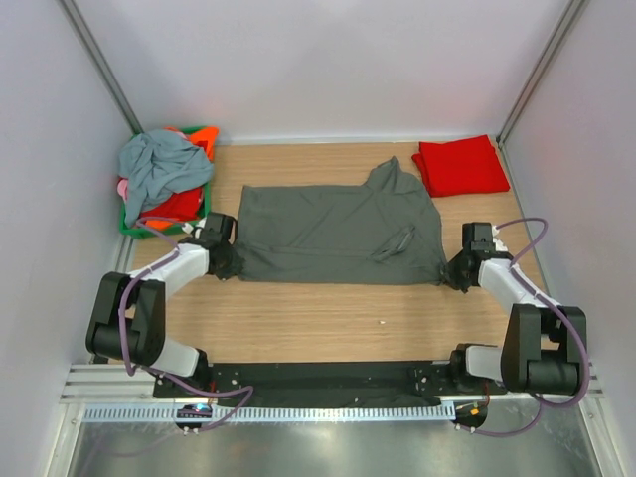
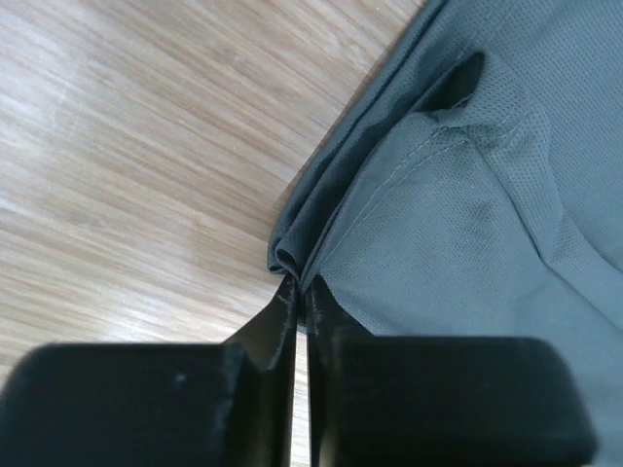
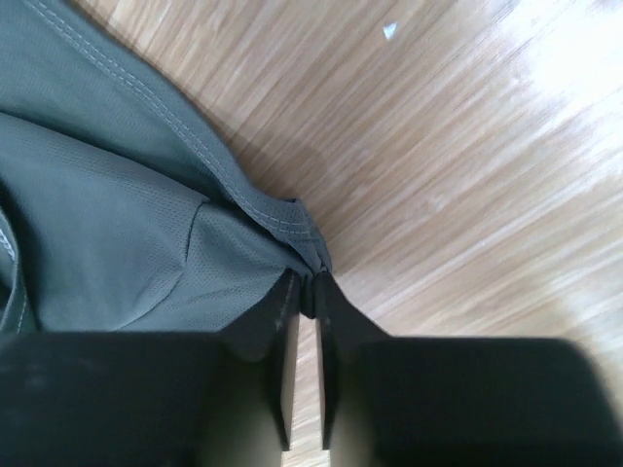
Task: Fold and stack the t-shirts
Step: Fold the tshirt
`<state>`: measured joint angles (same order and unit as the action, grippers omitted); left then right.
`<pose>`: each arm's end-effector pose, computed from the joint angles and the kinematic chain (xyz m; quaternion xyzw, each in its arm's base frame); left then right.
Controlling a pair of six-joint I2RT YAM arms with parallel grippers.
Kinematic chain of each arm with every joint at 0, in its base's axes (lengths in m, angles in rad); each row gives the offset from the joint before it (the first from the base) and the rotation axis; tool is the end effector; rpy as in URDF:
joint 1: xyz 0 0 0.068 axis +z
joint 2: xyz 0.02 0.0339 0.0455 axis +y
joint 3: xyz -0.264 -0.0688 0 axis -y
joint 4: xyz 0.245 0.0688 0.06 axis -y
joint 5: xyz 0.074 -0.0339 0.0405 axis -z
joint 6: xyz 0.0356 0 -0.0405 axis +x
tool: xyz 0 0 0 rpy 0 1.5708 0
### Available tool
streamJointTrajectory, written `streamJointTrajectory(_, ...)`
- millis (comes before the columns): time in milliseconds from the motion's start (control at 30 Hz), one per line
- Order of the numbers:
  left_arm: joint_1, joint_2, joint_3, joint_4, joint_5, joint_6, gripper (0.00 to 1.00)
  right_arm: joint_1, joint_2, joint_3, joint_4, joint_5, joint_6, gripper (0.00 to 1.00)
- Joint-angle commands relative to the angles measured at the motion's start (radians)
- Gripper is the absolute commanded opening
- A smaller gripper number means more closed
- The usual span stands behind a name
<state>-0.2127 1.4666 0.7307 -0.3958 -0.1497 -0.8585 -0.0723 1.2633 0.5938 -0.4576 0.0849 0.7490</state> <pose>0.2561 -0.0499 0.1572 -0.3243 0.9178 -0.0481 0.2240 0.2157 -0.0186 0.1612 0.3976 0.8899 0.0339 0.2211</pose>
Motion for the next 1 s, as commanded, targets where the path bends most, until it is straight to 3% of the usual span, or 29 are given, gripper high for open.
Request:
streamJointTrajectory(0, 0.006, 0.04, -0.025, 0.002, -0.022, -0.011, 0.0, -0.026, 0.008, -0.009, 0.092, -0.04, -0.033, 0.09)
streamJointTrajectory(33, 0.004, 0.04, -0.024, 0.003, -0.025, -0.011, 0.0, -0.029, 0.01, -0.012, 0.097, -0.046, -0.037, 0.01)
streamJointTrajectory(633, 0.004, -0.32, -0.111, -0.261, -0.054, -0.079, 0.0, -0.032, -0.108, 0.02, -0.072, 0.019, -0.05, 0.01)
streamJointTrajectory(733, 0.004, -0.377, -0.137, -0.308, -0.063, -0.085, 0.13, -0.032, -0.148, 0.009, -0.108, 0.05, -0.037, 0.02)
streamJointTrajectory(767, -0.001, -0.408, -0.142, -0.319, -0.068, -0.097, 0.35, -0.031, -0.159, 0.008, -0.13, 0.079, -0.033, 0.09)
streamJointTrajectory(800, -0.008, -0.42, -0.143, -0.327, -0.065, -0.102, 0.48, -0.032, -0.182, 0.006, -0.134, 0.079, -0.025, 0.27)
streamJointTrajectory(867, -0.011, -0.434, -0.129, -0.339, -0.015, -0.109, 0.69, -0.032, -0.2, 0.006, -0.15, 0.069, -0.014, 0.54)
streamJointTrajectory(900, -0.011, -0.434, -0.096, -0.359, -0.004, -0.106, 0.72, -0.032, -0.215, 0.02, -0.156, 0.061, -0.008, 0.67)
streamJointTrajectory(967, -0.011, -0.43, 0.003, -0.415, 0.025, -0.065, 0.74, -0.032, -0.234, 0.037, -0.167, 0.052, -0.017, 0.72)
